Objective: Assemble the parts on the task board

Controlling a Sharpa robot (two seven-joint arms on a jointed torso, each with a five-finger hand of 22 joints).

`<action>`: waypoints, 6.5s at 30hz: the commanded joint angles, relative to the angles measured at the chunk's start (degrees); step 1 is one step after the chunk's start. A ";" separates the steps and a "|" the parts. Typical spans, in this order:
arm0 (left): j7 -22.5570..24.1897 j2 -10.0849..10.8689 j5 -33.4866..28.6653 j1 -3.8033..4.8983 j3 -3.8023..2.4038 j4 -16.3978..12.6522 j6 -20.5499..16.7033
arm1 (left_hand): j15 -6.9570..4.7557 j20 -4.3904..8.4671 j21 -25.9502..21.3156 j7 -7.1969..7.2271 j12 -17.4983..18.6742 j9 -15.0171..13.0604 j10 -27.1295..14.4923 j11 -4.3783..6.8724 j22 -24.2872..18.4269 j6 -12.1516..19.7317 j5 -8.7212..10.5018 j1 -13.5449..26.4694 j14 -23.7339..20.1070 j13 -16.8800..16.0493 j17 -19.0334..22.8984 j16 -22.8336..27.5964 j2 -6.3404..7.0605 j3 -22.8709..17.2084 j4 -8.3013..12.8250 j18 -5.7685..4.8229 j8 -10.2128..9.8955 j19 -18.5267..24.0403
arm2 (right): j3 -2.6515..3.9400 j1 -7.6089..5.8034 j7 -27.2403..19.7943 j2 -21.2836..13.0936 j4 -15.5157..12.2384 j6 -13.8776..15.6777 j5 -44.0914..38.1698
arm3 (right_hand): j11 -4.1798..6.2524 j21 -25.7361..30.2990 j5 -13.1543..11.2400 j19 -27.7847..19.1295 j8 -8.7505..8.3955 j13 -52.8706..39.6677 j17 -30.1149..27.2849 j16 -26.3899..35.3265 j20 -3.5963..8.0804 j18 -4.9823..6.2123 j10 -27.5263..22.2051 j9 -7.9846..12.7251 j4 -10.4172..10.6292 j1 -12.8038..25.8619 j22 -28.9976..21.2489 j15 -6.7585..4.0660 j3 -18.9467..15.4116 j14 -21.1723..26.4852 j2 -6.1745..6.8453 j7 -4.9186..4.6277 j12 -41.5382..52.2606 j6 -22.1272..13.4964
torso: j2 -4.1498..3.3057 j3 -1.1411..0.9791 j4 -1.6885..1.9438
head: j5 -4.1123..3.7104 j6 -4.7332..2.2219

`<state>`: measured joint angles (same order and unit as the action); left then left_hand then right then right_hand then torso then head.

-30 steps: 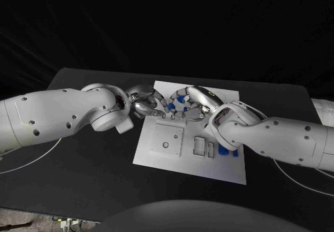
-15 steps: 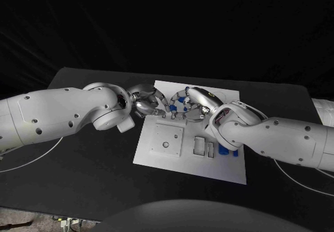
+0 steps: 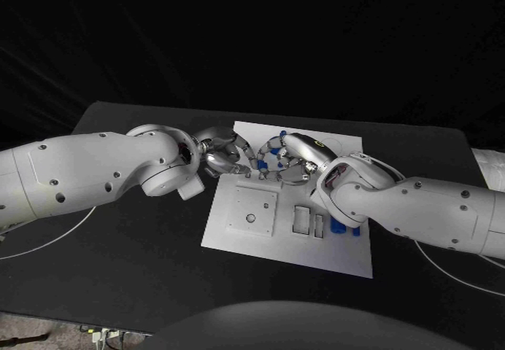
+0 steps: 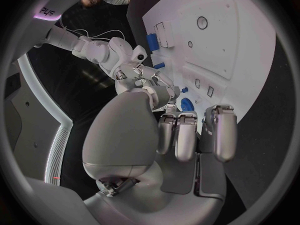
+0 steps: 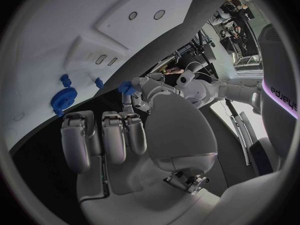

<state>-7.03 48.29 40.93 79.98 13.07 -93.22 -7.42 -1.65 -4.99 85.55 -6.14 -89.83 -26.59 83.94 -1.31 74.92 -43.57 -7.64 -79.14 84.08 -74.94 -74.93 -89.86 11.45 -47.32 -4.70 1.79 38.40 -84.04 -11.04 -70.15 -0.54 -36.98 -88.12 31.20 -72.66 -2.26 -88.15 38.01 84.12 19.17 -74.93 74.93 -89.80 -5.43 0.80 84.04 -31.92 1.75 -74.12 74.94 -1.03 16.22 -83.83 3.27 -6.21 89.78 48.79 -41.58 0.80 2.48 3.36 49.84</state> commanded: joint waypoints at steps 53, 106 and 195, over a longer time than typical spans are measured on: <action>0.06 -1.58 6.81 -0.88 -0.05 0.92 -1.24 | 0.73 -0.27 0.06 -1.21 -0.17 -3.87 6.06 -1.14 13.20 9.09 -0.13 3.21 5.92 -15.06 -15.07 -0.14 2.31 -7.88 1.48 -0.35 7.71 -1.93 | 0.03 0.08 -1.26 -0.24 -0.26 0.62 0.43 | -0.17 0.18 0.00 4.24 -0.04 -15.07 15.07 -0.20 0.05 -0.15 5.96 -13.29 -0.22 -0.08 14.21 0.16 0.62 -6.17 -0.64 -0.19 0.22 0.02 | 0.00 0.00 0.04 | -0.23 0.16; 1.60 -1.77 6.10 -0.90 -0.05 0.04 -3.24 | 1.68 -1.20 0.09 -2.21 -0.17 0.59 6.06 -2.12 13.15 9.65 0.04 3.06 5.92 -15.06 -15.07 -0.14 2.18 -8.75 1.25 -0.32 1.91 -1.78 | 0.03 0.28 -0.25 -0.26 0.17 -0.19 0.19 | -0.23 0.43 -0.27 4.04 -0.06 -15.07 15.07 -0.20 -0.01 -0.08 5.96 -13.62 -0.33 -0.10 14.10 0.22 0.84 -6.17 -0.73 -0.23 0.22 0.13 | -0.03 -0.01 0.02 | -0.45 0.16; -2.32 -1.91 10.02 -1.48 -0.05 0.78 -3.85 | 2.19 -1.64 -0.93 -2.83 -0.17 19.63 6.06 -2.71 12.64 -1.65 -0.32 3.52 5.92 -15.06 -15.07 -0.14 3.61 -9.37 2.47 0.05 -22.68 -0.58 | 0.03 0.84 -0.90 -0.09 1.36 2.62 0.62 | -0.30 0.57 -1.16 3.93 -0.36 -15.07 15.07 -0.20 -0.09 -0.03 5.96 -14.14 -0.53 -0.08 14.05 0.27 1.09 -6.17 -0.76 -0.31 0.22 -0.10 | -0.04 0.01 0.04 | -0.70 0.16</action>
<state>-8.97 46.54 50.05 78.54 13.06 -92.40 -11.44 0.28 -6.43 84.75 -8.95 -89.83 -7.10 84.05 -3.68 74.90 -45.56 -7.64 -75.72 84.02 -74.94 -74.90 -89.86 14.42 -56.37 -2.12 1.79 15.95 -84.04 -11.02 -69.34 -0.82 -37.12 -86.64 33.49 -71.97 -2.26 -87.74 36.91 84.13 18.69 -74.93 74.90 -89.80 -5.43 0.80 84.04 -36.82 1.20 -74.21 74.93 -1.03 16.93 -83.83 2.89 -6.72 89.78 48.31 -41.63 0.80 2.48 2.66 50.01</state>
